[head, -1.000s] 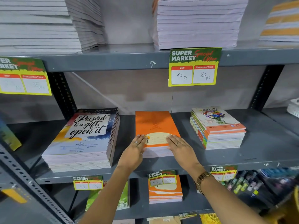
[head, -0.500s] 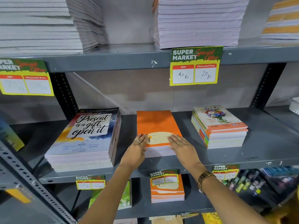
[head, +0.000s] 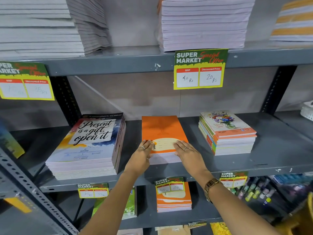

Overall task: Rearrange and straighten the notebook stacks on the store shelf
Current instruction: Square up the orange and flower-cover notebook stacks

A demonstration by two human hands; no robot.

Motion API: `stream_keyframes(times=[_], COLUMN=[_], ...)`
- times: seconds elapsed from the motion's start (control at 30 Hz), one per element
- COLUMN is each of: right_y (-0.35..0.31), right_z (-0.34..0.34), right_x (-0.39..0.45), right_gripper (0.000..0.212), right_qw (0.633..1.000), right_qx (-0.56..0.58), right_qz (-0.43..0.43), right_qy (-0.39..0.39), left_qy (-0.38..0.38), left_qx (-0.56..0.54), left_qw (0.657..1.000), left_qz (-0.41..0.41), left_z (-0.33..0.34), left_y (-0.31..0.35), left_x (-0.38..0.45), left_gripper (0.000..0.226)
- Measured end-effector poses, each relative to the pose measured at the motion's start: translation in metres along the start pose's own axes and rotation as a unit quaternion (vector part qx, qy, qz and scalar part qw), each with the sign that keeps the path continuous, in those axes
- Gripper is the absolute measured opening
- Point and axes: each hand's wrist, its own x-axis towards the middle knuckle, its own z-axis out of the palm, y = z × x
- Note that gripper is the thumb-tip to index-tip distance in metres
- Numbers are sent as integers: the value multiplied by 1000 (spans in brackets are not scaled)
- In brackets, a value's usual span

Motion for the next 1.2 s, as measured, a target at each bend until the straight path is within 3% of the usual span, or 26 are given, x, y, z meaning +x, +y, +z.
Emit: stream_keyframes(times=[0.23,0.53,0.83,1.2], right_y=[7,80,165,226], right_z=[-6,-46,-62,-57], right_x=[-10,-40,-58,-61], right_gripper=[52,34,38,48], right_qw=[1000,983,979,991], right_qx=[-25,-18,10,35], right_qz=[1,72,123,110], right_qy=[11,169,160,71], left_qy=[53,106,102,60], left_qx=[36,47,57,33], left_qw=[998,992,990,994], left_qz=[25,49,75,91], left_z=[3,29,69,97], left_y=[9,72,145,214], left_x=[-1,15,42,79], left_gripper=[52,49,46,50])
